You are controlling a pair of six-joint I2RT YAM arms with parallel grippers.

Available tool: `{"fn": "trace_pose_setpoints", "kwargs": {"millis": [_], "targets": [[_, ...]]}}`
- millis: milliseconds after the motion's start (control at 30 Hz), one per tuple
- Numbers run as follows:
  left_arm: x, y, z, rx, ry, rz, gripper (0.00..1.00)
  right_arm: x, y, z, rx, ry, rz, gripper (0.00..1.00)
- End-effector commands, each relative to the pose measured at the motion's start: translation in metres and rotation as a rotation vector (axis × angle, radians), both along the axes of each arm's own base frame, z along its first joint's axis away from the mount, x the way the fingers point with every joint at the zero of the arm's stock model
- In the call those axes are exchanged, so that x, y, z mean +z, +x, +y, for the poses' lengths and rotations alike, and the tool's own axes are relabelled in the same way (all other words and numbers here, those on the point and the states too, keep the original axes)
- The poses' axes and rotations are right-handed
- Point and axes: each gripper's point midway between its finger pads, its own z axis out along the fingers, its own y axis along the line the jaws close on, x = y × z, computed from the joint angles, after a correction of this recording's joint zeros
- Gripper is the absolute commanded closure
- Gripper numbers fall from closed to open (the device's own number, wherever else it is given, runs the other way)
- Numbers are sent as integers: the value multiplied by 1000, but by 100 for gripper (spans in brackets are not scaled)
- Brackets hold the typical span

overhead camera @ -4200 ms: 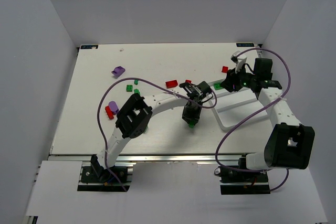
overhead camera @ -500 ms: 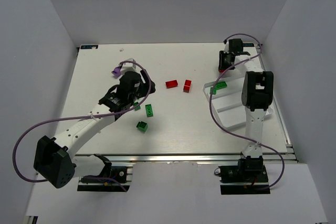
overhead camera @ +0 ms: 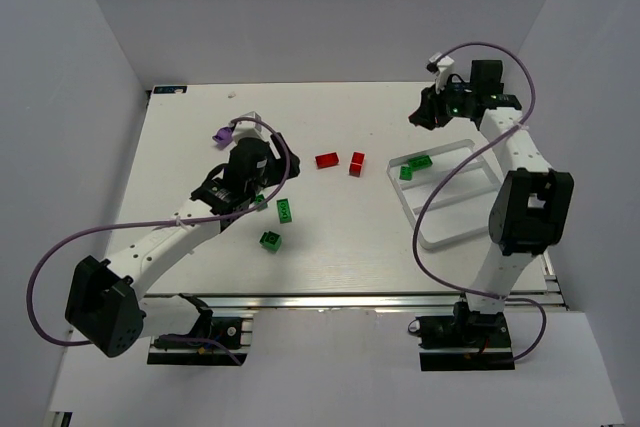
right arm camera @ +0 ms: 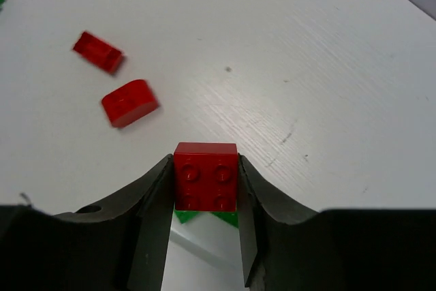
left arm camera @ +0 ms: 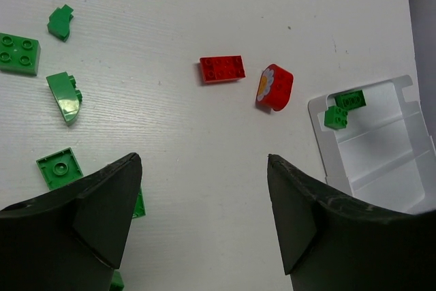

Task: Sort the legos into containers by color

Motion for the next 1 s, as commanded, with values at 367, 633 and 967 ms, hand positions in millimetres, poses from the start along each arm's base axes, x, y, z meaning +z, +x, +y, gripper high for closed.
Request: {"fn": "trace_pose_setpoints", "kwargs": {"millis": [367,633,967], "targets": [[9,-2,-9,-53,-50,-48,16,-41,-124,2,299,-134,64,100],[9,-4,-8,-52,-59,-49,16,-94,-132,-20,215,-236,217,94],[5,-4,-11,-60,-72,-35,15,-119,-122,-21,139,-201,302,62]]}}
